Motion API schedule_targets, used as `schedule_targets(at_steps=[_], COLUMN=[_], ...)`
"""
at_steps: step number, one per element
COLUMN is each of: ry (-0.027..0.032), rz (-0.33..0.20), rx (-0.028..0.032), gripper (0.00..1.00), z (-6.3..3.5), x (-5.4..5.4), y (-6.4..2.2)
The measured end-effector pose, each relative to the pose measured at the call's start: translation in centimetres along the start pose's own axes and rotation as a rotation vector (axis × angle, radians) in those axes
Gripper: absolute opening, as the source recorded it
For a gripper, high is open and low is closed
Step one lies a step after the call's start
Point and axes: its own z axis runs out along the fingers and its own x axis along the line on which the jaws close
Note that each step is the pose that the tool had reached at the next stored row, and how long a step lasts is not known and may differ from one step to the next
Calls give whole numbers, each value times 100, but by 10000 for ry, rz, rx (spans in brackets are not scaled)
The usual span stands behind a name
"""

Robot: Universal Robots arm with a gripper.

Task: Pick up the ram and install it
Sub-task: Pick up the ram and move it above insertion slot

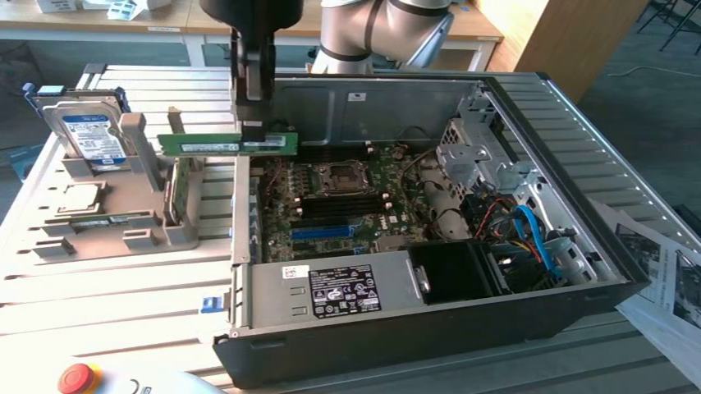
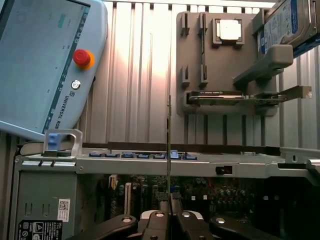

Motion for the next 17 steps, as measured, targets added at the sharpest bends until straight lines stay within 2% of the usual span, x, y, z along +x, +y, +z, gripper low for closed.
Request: schedule_targets(at_steps=[17], ry=[-1], rz=[2], rx=[-67], gripper=[12], z=[-33], x=[68], y=[-423])
